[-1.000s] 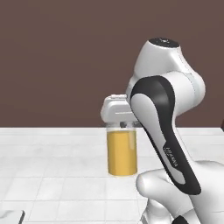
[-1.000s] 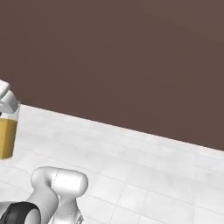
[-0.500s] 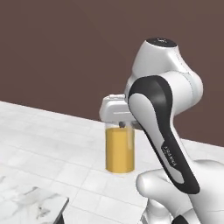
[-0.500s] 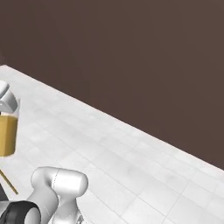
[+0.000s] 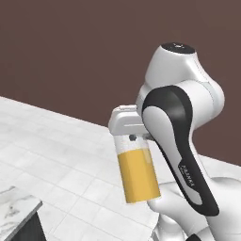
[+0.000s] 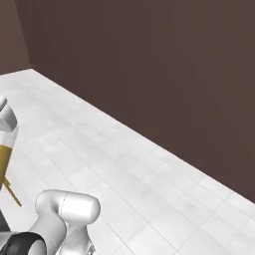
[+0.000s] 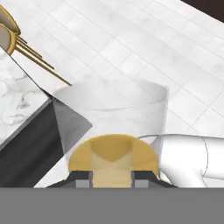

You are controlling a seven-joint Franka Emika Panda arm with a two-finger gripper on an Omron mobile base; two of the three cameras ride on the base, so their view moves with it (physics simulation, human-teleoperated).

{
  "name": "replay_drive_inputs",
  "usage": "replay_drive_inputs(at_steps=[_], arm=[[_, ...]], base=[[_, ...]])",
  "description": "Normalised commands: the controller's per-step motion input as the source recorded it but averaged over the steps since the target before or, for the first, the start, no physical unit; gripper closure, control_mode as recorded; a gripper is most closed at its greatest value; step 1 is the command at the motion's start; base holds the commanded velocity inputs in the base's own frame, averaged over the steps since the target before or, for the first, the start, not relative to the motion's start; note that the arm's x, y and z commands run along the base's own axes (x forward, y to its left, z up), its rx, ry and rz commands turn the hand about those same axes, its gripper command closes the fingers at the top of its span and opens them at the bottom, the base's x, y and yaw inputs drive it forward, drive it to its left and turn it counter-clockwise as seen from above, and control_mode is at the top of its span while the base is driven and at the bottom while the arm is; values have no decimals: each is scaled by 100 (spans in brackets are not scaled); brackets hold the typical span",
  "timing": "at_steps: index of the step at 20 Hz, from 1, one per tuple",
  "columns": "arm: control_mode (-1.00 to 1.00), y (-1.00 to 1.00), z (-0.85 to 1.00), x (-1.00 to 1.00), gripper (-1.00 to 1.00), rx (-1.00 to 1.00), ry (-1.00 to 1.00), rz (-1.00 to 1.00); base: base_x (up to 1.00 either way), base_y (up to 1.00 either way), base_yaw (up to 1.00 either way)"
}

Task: There is a tray on the dining counter. Grab the cup, mug, and pitcher and place them on the tray. The pitcher may be placed next to the tray if it cannot fit the tray.

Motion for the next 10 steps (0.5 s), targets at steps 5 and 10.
replay_drive_inputs(at_steps=[5, 10], arm=[[100, 0, 0, 0, 100, 0, 0, 0], [100, 0, 0, 0, 100, 0, 0, 0]], base=[[23, -86, 31], [51, -76, 37]])
